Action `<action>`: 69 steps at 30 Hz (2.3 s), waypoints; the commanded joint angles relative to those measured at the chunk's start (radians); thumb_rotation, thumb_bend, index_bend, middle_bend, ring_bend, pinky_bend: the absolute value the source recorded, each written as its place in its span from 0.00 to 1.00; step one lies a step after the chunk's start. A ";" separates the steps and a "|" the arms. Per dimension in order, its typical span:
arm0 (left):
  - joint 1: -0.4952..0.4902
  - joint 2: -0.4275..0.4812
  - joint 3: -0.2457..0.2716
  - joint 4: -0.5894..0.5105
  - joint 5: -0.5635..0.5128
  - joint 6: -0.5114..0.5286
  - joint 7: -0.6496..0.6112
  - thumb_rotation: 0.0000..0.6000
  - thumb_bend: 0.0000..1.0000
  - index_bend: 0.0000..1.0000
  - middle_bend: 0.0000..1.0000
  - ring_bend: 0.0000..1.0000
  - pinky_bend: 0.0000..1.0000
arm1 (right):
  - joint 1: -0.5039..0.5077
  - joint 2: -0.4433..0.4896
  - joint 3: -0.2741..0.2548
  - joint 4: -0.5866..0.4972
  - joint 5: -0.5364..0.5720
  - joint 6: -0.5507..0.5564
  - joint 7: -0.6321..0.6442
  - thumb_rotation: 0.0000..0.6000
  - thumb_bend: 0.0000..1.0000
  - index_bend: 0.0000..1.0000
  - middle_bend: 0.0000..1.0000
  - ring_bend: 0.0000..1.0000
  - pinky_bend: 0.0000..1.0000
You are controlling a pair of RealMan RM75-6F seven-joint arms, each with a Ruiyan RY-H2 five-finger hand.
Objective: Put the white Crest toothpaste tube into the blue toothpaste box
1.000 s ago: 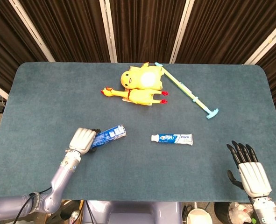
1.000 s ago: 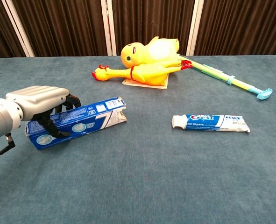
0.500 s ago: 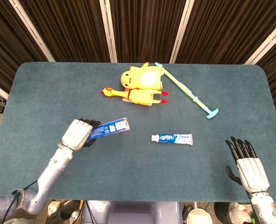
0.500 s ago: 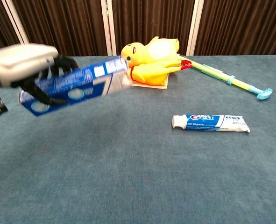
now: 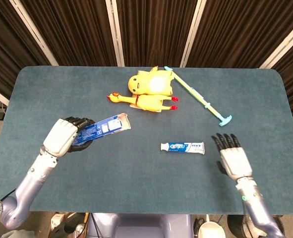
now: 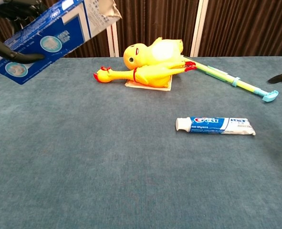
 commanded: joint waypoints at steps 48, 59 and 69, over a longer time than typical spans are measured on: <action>0.025 -0.063 -0.002 0.096 0.030 -0.030 -0.064 1.00 0.40 0.40 0.57 0.53 0.55 | 0.192 -0.272 -0.036 0.292 0.034 -0.044 0.097 1.00 0.62 1.00 0.86 0.79 0.75; 0.015 -0.129 -0.011 0.127 0.015 -0.047 -0.115 1.00 0.40 0.40 0.57 0.53 0.55 | 0.181 -0.121 -0.019 0.136 -0.060 0.003 0.169 1.00 0.63 1.00 0.86 0.79 0.75; -0.017 -0.238 -0.017 0.243 0.049 -0.042 -0.143 1.00 0.40 0.40 0.57 0.53 0.55 | 0.188 0.047 0.045 -0.004 -0.093 0.038 0.202 1.00 0.63 1.00 0.86 0.79 0.75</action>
